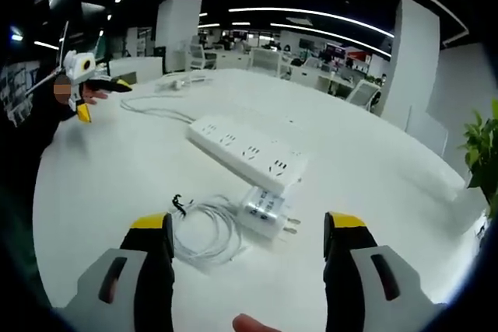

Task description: Straighten the power strip on the desk, plug the charger into it

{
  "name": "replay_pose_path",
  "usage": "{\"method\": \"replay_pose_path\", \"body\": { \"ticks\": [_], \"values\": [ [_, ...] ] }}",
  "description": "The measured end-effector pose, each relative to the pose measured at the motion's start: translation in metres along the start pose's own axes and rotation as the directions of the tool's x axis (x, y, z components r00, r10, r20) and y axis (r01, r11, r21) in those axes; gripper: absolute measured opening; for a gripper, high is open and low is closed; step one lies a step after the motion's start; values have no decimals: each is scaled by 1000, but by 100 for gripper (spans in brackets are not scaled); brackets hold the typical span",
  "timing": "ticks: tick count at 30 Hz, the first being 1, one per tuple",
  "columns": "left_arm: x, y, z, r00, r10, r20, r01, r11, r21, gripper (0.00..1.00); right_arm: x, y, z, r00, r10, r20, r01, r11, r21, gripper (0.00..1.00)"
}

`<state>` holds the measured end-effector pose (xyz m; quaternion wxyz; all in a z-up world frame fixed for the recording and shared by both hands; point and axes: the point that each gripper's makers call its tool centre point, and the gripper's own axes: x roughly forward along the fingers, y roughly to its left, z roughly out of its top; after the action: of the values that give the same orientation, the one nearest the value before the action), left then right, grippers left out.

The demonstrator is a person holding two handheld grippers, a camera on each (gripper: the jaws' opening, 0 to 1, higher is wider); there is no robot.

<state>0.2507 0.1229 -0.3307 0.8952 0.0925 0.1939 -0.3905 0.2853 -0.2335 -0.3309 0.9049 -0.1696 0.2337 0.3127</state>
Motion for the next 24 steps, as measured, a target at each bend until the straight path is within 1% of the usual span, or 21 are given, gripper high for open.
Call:
{"method": "replay_pose_path", "body": {
  "ticks": [7,10,16,24],
  "values": [
    [-1,0,-3,1000,-3,-3,3,1000,-5,99,5,-3,-3,1000,2,-6,-2,1000,14,76],
    [-1,1,-5,1000,-1,-11,1,1000,-2,99,8,-2,-2,1000,24,5,-24,999,42,75],
    [0,2,-4,1000,-3,-6,3,1000,-6,99,12,-5,-4,1000,21,-4,-21,999,44,71],
    [0,3,-7,1000,-3,-3,3,1000,-12,99,19,-9,-7,1000,17,-9,-17,998,58,71]
  ]
}}
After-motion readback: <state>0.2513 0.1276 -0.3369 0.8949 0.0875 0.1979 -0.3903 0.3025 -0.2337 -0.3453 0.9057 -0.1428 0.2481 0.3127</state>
